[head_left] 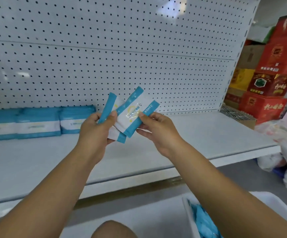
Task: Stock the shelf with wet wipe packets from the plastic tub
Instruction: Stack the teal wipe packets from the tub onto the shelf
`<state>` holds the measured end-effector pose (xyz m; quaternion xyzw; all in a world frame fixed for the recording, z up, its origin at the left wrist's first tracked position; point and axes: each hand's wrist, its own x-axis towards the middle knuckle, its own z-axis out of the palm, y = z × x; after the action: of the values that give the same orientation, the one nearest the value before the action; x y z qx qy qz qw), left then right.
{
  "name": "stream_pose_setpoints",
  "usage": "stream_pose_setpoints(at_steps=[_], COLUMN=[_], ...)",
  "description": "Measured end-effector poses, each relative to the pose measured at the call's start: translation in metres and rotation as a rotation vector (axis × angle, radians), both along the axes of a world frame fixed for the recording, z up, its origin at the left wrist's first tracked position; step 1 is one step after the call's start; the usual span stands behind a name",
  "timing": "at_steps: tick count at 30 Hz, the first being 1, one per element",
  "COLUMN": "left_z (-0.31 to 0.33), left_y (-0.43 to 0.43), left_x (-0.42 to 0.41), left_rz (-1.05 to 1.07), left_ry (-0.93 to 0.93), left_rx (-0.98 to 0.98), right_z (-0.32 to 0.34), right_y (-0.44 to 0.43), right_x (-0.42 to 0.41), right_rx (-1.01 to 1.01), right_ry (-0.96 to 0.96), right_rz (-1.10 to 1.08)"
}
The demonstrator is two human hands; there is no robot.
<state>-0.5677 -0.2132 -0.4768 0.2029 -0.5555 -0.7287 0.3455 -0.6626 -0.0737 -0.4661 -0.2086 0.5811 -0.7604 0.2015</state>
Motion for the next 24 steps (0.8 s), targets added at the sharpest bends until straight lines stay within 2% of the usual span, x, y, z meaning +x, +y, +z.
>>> stream_pose_setpoints(at_steps=[4,9,11,15,18,24], left_z=[-0.015,-0.033,-0.039,-0.054,-0.064,-0.063], left_y=[-0.058,-0.125,-0.153,-0.210,-0.245,-0.292], left_x=[0.013,0.036,0.050,0.082,0.107,0.140], left_rz=[0.144,0.358,0.482,0.721,0.814,0.859], left_ry=[0.074,0.059,0.041,0.008,-0.016,0.041], left_rx=[0.052,-0.001,-0.030,-0.096,-0.177,-0.191], right_z=[-0.007,-0.027,-0.035,-0.048,-0.060,-0.069], right_y=[-0.086,-0.173,-0.201,-0.241,-0.271,-0.323], right_x=[0.014,0.023,0.024,0.031,0.037,0.054], right_rx=[-0.036,-0.016,0.024,0.130,0.154,0.031], right_ry=[-0.030,0.019,0.093,0.385,0.556,0.558], right_rz=[0.122,0.130,0.105,0.087,0.058,-0.112])
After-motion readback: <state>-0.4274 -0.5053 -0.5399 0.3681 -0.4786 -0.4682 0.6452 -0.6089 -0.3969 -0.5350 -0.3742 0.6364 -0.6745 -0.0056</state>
